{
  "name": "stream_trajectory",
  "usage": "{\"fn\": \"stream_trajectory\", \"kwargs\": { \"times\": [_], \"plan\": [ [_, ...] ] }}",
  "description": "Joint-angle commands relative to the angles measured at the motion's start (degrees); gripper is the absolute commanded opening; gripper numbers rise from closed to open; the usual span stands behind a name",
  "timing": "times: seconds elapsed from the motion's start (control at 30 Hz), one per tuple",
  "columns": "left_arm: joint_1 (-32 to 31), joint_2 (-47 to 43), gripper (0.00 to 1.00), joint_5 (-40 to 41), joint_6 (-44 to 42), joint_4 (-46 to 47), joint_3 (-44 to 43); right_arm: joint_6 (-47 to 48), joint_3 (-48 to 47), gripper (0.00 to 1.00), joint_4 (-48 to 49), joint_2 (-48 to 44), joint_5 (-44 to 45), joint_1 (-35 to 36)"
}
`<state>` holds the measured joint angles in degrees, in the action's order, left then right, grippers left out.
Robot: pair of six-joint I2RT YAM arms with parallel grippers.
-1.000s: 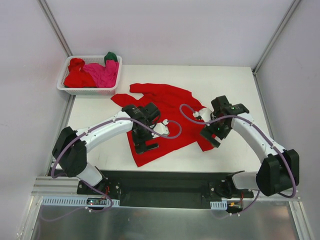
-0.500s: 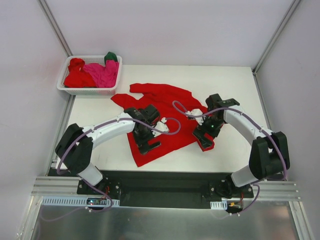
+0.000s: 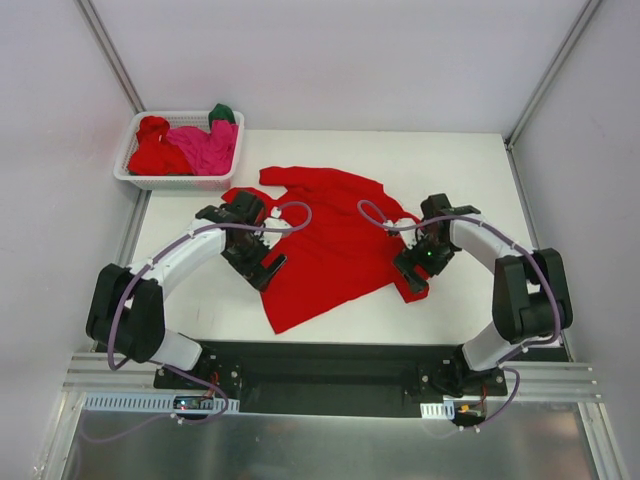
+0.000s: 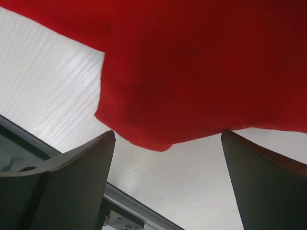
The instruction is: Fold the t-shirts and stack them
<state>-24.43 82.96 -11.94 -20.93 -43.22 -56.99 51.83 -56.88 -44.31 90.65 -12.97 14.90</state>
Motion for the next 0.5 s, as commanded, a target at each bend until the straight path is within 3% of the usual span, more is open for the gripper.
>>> {"fn": "stream_trajectory", "kwargs": {
  "times": [0.0, 0.13, 0.2, 0.23, 0.33, 0.4, 0.47],
  "plan": [
    [1.1, -1.7, 0.99, -4.2, -0.5, 0.8, 1.4, -2.6, 1.0, 0.96, 3.2, 1.0, 3.6, -2.9],
    [1.1, -1.7, 0.99, -6.8, 0.5, 0.9, 0.9, -4.5, 3.3, 0.99, 7.7, 1.4, 6.7, -3.6],
    [1.1, -1.5, 0.99, -7.7, 0.5, 0.9, 0.6, -5.3, 4.6, 0.90, 9.6, 1.2, 8.0, -2.8],
    [1.1, -1.4, 0.99, -7.9, 0.5, 0.9, 0.5, -5.6, 4.9, 0.67, 9.9, 0.8, 8.4, -2.6],
    [1.1, 0.0, 0.99, -8.4, -0.2, 0.9, 0.3, -6.6, 7.1, 0.18, 12.8, -0.7, 10.5, -2.4],
    [1.1, 1.7, 0.99, -8.7, -0.3, 0.9, 0.4, -7.2, 7.9, 0.01, 13.8, -2.5, 10.6, -2.3],
    [1.0, 3.4, 0.99, -9.3, -0.3, 0.9, 0.2, -7.6, 7.9, 0.01, 12.8, -3.7, 11.0, -2.2]
  ]
}}
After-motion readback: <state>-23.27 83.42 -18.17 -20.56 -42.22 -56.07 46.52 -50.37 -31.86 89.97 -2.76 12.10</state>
